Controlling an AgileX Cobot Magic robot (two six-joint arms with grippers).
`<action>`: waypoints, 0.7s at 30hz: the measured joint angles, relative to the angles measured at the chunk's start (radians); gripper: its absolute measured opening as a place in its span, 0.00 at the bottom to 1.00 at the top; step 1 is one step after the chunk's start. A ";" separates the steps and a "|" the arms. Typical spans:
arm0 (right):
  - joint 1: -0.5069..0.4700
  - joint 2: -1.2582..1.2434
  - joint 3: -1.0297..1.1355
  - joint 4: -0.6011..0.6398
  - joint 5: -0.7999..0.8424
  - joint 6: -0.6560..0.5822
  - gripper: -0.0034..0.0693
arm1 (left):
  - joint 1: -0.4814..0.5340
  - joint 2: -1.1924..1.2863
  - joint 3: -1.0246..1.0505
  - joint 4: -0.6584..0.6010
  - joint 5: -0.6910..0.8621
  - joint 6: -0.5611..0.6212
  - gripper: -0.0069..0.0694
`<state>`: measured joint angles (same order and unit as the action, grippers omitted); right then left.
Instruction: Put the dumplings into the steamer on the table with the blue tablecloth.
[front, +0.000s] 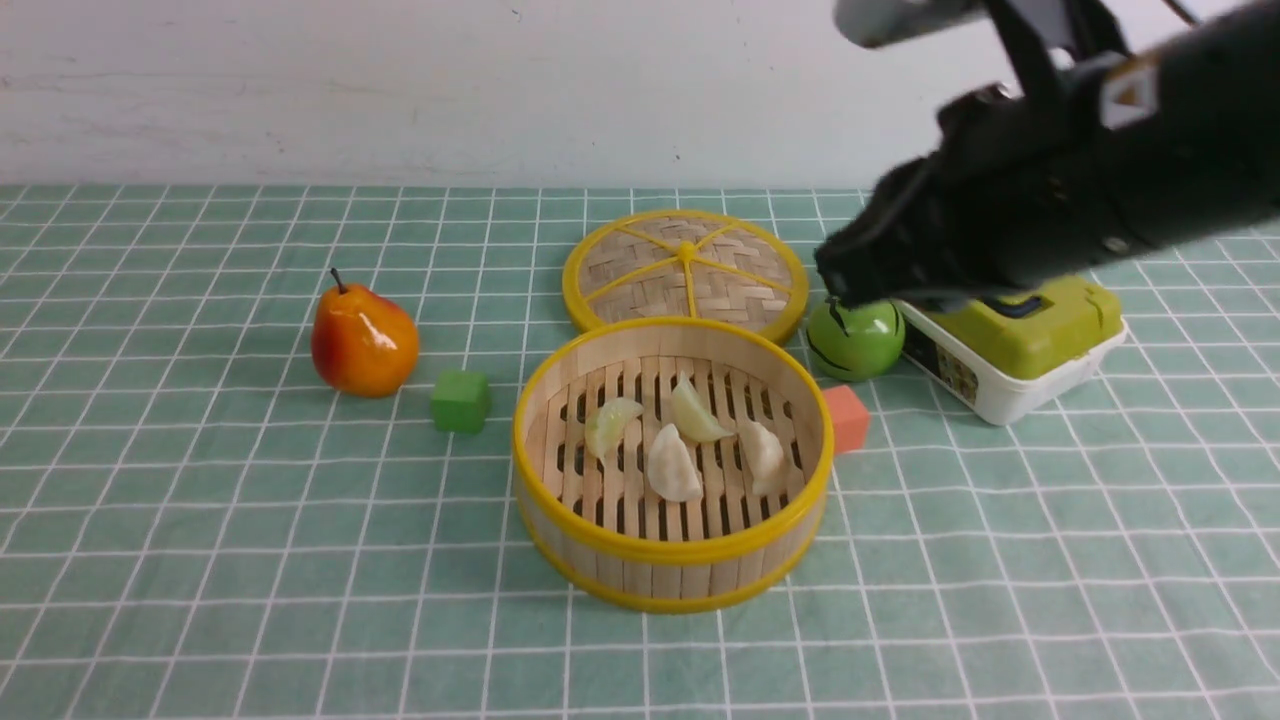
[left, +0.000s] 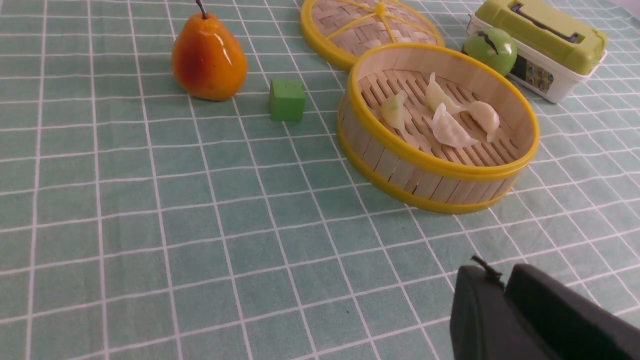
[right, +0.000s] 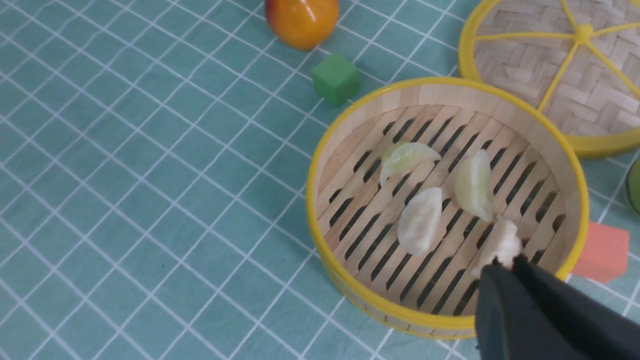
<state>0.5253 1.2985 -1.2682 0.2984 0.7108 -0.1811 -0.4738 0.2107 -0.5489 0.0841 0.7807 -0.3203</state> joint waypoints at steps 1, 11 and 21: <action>0.000 -0.052 0.052 0.017 -0.023 -0.019 0.02 | 0.000 0.000 0.001 0.000 0.000 0.000 0.19; 0.000 -0.375 0.335 0.060 -0.141 -0.058 0.02 | 0.000 0.000 0.001 0.000 0.000 0.000 0.19; 0.000 -0.415 0.350 0.055 -0.073 -0.061 0.03 | 0.000 0.000 0.001 0.000 0.000 0.000 0.19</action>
<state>0.5253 0.8835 -0.9180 0.3535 0.6381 -0.2421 -0.4738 0.2107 -0.5478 0.0841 0.7807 -0.3203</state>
